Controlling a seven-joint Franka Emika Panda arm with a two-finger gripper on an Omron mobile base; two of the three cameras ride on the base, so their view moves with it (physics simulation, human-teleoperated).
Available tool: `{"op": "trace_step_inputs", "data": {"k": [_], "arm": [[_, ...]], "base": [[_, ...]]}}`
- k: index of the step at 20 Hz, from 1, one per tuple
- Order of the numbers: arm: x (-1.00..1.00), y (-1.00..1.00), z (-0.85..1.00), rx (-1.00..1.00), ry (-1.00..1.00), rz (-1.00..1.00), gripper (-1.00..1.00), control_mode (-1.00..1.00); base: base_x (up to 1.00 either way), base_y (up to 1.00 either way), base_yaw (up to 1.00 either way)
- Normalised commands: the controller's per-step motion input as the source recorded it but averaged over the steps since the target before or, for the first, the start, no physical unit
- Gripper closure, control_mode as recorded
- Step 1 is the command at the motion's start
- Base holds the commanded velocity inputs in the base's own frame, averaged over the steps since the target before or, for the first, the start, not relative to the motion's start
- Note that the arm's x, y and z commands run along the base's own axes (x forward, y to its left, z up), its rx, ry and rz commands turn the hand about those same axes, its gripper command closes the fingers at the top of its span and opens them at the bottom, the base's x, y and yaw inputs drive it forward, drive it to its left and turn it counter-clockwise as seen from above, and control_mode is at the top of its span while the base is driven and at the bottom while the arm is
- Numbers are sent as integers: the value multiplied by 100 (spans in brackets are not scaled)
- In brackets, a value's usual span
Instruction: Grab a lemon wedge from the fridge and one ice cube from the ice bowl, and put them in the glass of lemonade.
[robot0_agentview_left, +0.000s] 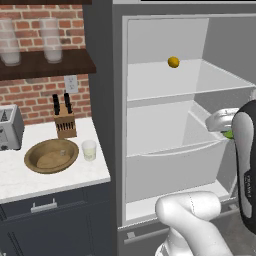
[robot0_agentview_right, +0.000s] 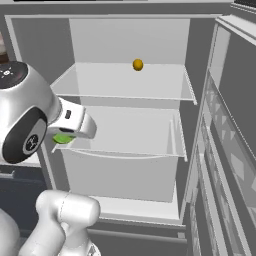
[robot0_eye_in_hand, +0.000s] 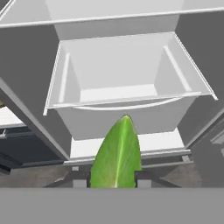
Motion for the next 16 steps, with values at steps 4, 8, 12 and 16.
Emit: {"op": "trace_step_inputs", "data": {"k": [4, 8, 12, 16], "arm": [[-5, 13, -9, 0, 12, 0, 100, -100], [0, 1, -40, 0, 16, 0, 100, -100], [0, 0, -50, 0, 16, 0, 100, -100], [-3, 0, -43, 0, 14, 0, 100, -100]], "base": [[0, 0, 0], [0, 0, 0], [0, 0, 0], [0, 0, 0]]}}
